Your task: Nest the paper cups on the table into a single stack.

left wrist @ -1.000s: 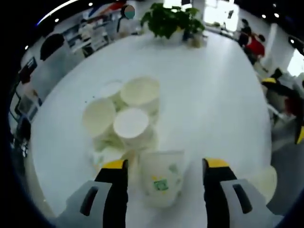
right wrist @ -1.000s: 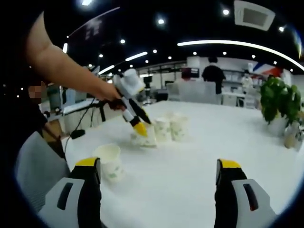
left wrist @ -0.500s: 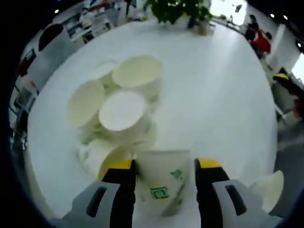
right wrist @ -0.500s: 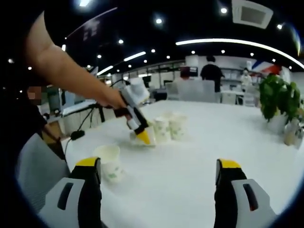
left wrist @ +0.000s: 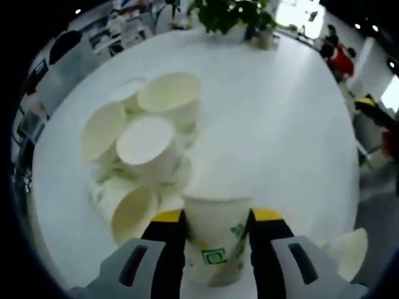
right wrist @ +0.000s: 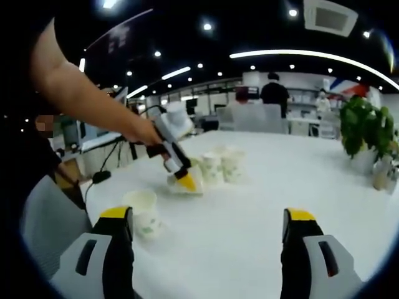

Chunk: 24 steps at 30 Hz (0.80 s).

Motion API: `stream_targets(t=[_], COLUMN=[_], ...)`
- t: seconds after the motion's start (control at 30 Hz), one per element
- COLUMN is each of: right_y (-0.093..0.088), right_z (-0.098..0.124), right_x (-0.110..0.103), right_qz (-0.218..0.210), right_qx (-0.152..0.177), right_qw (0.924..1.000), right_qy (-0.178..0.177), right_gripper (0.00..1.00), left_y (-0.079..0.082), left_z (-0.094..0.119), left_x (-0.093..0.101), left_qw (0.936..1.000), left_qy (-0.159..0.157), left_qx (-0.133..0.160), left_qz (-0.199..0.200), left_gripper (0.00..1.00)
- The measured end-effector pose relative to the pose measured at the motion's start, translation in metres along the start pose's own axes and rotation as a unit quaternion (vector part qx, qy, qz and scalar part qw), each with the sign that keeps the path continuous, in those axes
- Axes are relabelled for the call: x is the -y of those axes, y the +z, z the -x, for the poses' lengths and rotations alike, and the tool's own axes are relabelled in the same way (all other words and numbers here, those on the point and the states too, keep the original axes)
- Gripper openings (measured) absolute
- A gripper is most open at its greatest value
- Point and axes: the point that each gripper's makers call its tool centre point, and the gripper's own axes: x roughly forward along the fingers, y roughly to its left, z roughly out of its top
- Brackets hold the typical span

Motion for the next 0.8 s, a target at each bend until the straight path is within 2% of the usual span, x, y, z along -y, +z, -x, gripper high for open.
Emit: stream_targets(t=[0.17, 0.23, 0.33, 0.37, 0.43, 0.47, 0.5, 0.53, 0.63, 0.67, 0.73, 0.77, 0.8], right_y=[-0.001, -0.001, -0.002, -0.002, -0.002, -0.002, -0.001, -0.001, -0.002, -0.002, -0.002, -0.002, -0.002], right_z=[0.0, 0.0, 0.001, 0.001, 0.001, 0.001, 0.001, 0.001, 0.001, 0.0, 0.0, 0.0, 0.0], right_x=[-0.001, -0.001, -0.001, -0.001, -0.001, -0.001, -0.001, -0.001, 0.0, -0.001, -0.002, -0.003, -0.003], right_qz=[0.003, 0.005, 0.006, 0.007, 0.008, 0.008, 0.008, 0.007, 0.008, 0.009, 0.012, 0.012, 0.014], right_qx=[-0.003, -0.004, -0.006, -0.007, -0.007, -0.007, -0.006, -0.006, -0.009, -0.01, -0.011, -0.011, -0.012], right_qw=[1.0, 1.0, 1.0, 0.9999, 0.9999, 0.9999, 0.9999, 1.0, 0.9999, 0.9999, 0.9998, 0.9998, 0.9998], right_qy=[0.001, 0.002, 0.003, 0.003, 0.003, 0.003, 0.003, 0.003, 0.003, 0.005, 0.008, 0.009, 0.009], right_gripper=[0.98, 0.98, 0.98, 0.98, 0.98, 0.98, 0.98, 0.98, 0.98, 0.97, 0.97, 0.97, 0.97], left_y=[-0.002, 0.002, 0.003, 0.006, 0.01, 0.017, 0.018, 0.02, 0.025, 0.024, 0.023, 0.027, 0.028], left_z=[0.005, 0.01, 0.014, 0.017, 0.025, 0.031, 0.033, 0.04, 0.055, 0.057, 0.064, 0.07, 0.072], left_x=[0.0, 0.0, -0.003, -0.004, -0.008, -0.011, -0.011, -0.014, -0.017, -0.015, -0.018, -0.02, -0.02], left_qw=[0.9998, 0.9988, 0.9975, 0.9957, 0.9914, 0.9863, 0.985, 0.98, 0.9657, 0.9647, 0.9614, 0.9543, 0.9523], left_qy=[0.002, 0.001, 0.005, 0.005, 0.013, 0.016, 0.017, 0.023, 0.032, 0.031, 0.05, 0.052, 0.05], left_qx=[0.02, 0.049, 0.067, 0.086, 0.118, 0.15, 0.157, 0.179, 0.239, 0.244, 0.256, 0.279, 0.285], left_qz=[-0.002, 0.003, 0.022, 0.034, 0.054, 0.066, 0.069, 0.085, 0.096, 0.094, 0.087, 0.094, 0.098], left_gripper=[0.35, 0.35, 0.35, 0.35, 0.36, 0.36, 0.36, 0.36, 0.37, 0.37, 0.37, 0.37, 0.37])
